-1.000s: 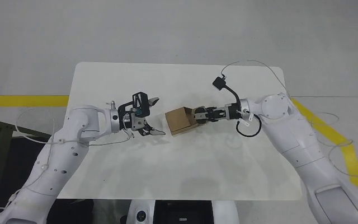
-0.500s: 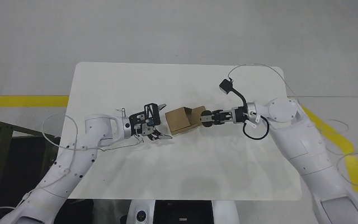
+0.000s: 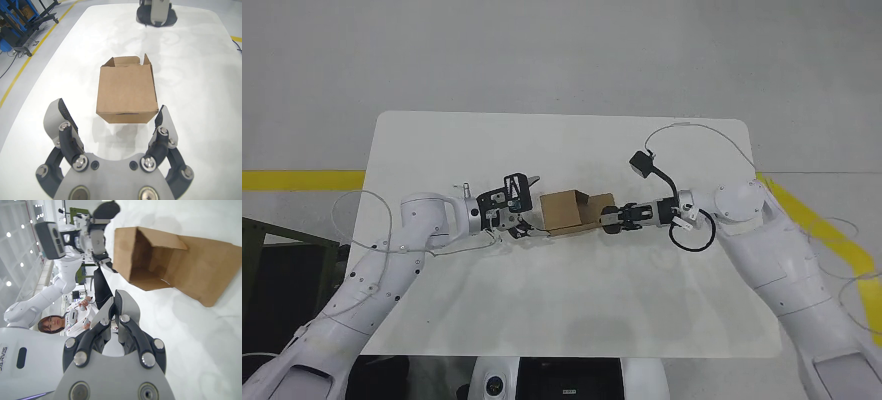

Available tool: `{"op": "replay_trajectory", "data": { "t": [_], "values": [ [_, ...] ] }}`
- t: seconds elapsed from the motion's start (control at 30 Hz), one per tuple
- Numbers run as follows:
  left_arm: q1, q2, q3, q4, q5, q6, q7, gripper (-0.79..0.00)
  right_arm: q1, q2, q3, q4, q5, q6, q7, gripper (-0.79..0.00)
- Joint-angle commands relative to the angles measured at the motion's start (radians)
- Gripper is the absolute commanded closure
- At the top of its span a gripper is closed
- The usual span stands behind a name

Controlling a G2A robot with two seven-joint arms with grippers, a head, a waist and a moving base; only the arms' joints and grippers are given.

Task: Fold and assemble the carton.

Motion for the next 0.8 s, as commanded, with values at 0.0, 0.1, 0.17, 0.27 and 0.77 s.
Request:
{"op": "replay_trajectory", "data": {
  "t": [0.0, 0.1, 0.17, 0.27, 0.77],
  "values": [
    [-0.003, -0.001, 0.001, 0.011, 0.003, -0.007, 0.008, -0.785, 0.006, -0.003, -0.012, 0.012, -0.008, 0.018, 0.004, 0.0],
    [-0.008, -0.004, 0.007, 0.02, 0.009, -0.02, 0.017, -0.785, 0.02, -0.005, -0.034, 0.034, -0.063, 0.075, 0.002, 0.0],
    [-0.01, -0.008, 0.015, 0.027, 0.012, -0.019, 0.023, -0.785, 0.015, -0.008, -0.044, 0.04, -0.061, 0.092, 0.001, 0.0],
    [-0.013, -0.013, 0.026, 0.037, 0.008, -0.02, 0.026, -0.785, 0.009, -0.01, -0.05, 0.05, -0.056, 0.093, -0.003, 0.0],
    [-0.028, -0.04, 0.066, 0.074, -0.029, -0.005, 0.004, -0.785, 0.076, -0.06, -0.129, 0.146, -0.022, 0.051, -0.062, 0.0]
  ]
}}
